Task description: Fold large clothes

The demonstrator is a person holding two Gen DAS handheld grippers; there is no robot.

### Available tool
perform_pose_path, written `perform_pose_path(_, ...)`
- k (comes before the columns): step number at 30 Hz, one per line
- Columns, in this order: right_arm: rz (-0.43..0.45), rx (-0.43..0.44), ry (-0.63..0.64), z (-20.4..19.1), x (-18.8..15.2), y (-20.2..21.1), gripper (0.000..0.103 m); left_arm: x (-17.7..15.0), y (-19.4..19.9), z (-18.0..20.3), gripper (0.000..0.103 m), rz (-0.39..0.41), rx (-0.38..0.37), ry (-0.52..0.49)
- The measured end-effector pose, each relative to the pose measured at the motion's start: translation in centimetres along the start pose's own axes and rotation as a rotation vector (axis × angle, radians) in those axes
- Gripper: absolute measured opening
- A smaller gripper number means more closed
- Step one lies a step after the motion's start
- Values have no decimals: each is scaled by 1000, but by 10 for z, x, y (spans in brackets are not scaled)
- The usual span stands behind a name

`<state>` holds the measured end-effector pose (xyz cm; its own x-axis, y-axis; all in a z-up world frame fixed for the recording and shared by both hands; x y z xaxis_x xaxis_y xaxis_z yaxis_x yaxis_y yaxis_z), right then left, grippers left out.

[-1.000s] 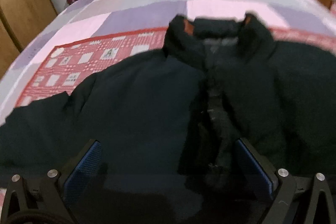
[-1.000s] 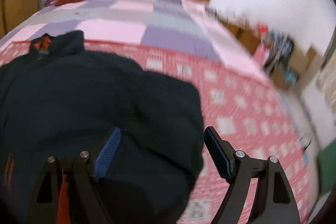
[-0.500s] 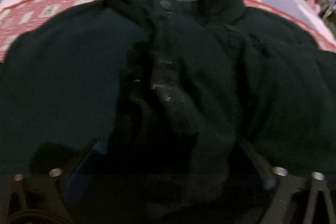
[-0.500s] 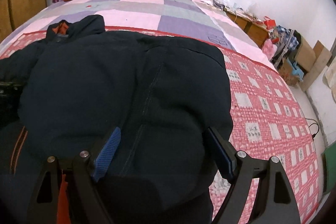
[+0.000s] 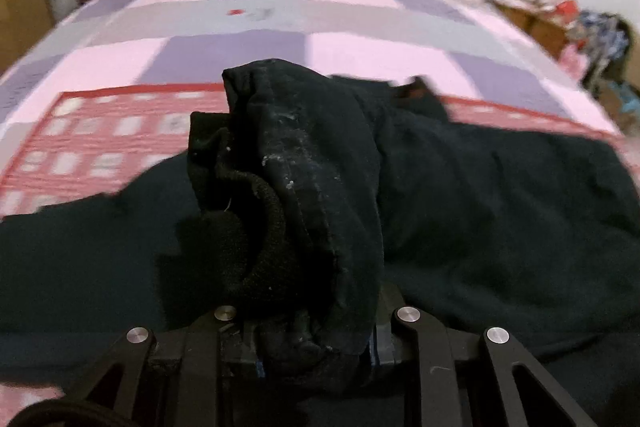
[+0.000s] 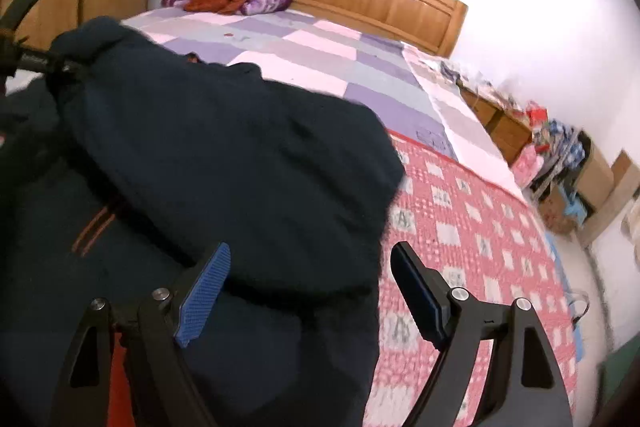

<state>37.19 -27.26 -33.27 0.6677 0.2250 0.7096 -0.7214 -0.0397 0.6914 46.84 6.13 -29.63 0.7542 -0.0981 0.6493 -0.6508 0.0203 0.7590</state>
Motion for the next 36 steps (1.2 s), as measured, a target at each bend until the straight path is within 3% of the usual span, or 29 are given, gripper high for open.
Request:
perform_pose_path(4,-46,-79,-91,29,13,-21,85,-19,-17,-33,28,-63,117,26)
perform_pose_path(7,-58,-86,-113,40,29,-37,85,-36,-19,-42,28,-88,155,63)
perform_pose_path(12,-33,-64,-90,37,59,-54,85,-69,-15,-33,28,-131,156,43)
perform_pose_path(17,-59,-68,-223,77,94,-94,85,-79,-6,-34,28,-135,156,68)
perform_pose_path(22,-184,-46,-240,100,121,-145,85,-89,4,-26,28,-125,158,37)
perform_pose_path(25,-257,74,-216,83,135,-172,85,-86,7,-22,28,-102,166,20)
perform_pose_path(27,-346,99,-192,76,134,-190,85,-84,7,-19,28,-95,161,7)
perform_pose_path(29,-396,38,-128,80,122,-200,85,-80,5,-14,29,-95,120,-2)
perform_pose_path(31,-431,-213,-53,112,105,-203,85,-74,2,2,29,-79,89,-63)
perform_pose_path(33,-439,-343,-151,155,93,-191,74,-68,-4,17,29,-61,87,-118)
perform_pose_path(35,-404,-393,-205,178,85,-169,70,-62,-16,21,29,-66,82,-112)
perform_pose_path(36,-346,-383,-213,178,86,-154,70,-59,-22,19,29,-71,80,-93)
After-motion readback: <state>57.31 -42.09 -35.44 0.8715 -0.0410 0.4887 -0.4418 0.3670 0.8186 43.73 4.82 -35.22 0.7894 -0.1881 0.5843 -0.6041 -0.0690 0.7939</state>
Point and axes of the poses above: each gripper's, at about its wrist camera, not at the fingertips, and y roughly against the way its jaws point, z to its right, x to its top, the point moved 3 cm from there along -y, roughly the way its jaws point, and after that the axes turned 9 degrees about x, right-handed, at the moved point
